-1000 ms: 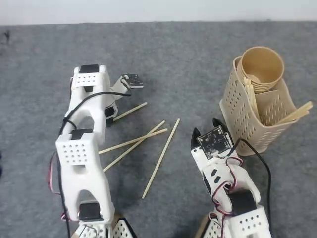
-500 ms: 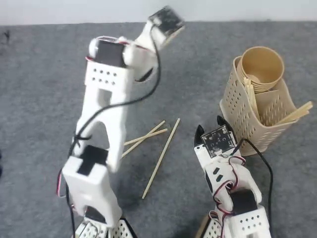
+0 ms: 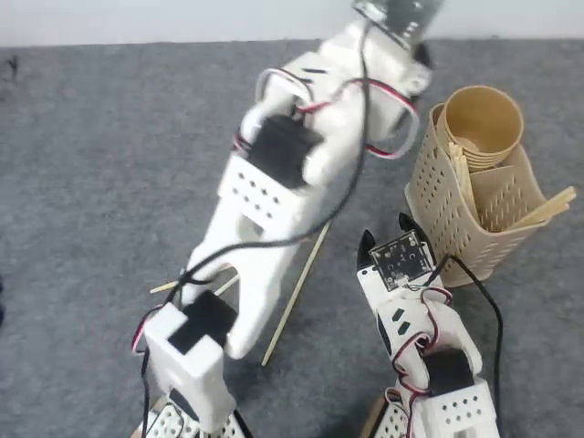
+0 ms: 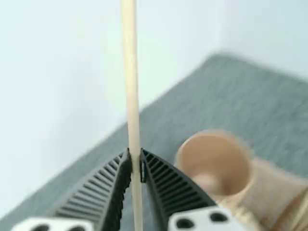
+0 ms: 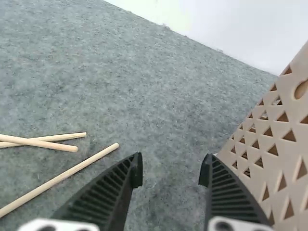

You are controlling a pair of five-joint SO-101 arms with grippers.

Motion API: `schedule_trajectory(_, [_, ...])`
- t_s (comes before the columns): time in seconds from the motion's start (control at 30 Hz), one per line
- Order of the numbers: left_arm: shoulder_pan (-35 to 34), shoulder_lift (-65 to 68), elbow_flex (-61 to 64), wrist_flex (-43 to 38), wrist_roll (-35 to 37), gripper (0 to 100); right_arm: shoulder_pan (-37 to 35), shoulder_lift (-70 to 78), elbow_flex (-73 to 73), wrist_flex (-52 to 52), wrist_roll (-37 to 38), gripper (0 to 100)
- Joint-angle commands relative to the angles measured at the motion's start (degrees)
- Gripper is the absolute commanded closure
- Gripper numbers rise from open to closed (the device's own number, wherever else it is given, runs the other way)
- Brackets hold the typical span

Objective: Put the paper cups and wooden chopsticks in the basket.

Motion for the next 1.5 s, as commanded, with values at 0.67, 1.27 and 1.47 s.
schedule_trajectory(0.67, [19.3, 8.3, -2.7, -7.1, 8.5, 91, 0.7, -0.5, 0.9, -1.2, 0.7, 79.0])
schedule_trajectory(1.27, [6.0, 3.3, -17.5, 16.3, -4.5, 85, 0.7, -0.5, 0.9, -1.4, 0.3, 78.6])
schedule_trajectory(1.47, [-15.6, 0.0, -23.6, 33.8, -16.8, 85, 0.7, -0.5, 0.9, -1.5, 0.3, 78.6])
